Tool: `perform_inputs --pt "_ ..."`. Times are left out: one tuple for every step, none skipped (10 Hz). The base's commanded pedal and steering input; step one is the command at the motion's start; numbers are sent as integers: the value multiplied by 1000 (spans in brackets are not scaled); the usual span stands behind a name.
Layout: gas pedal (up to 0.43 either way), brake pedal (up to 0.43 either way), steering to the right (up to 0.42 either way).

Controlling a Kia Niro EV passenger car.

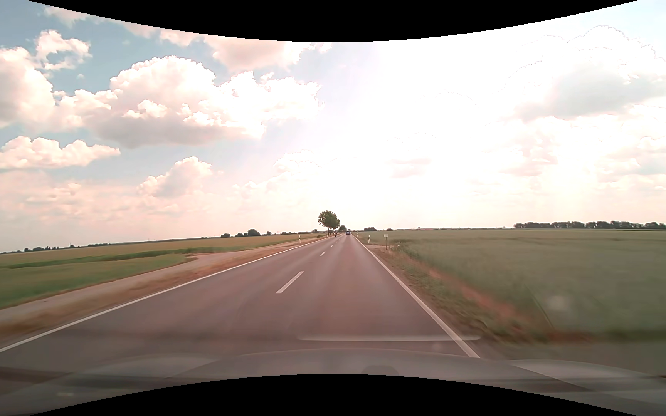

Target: Follow the waypoints while adhering to traffic rules and regulations

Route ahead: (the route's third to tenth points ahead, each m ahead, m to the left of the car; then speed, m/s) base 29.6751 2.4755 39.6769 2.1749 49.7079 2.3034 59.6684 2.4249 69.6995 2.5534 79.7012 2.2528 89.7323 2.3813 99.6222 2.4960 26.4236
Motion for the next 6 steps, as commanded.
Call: perform_inputs --pt "197 0 -2" --pt "197 0 -2" --pt "197 0 -2" --pt "189 0 -2" --pt "189 0 -2" --pt "189 0 -2"
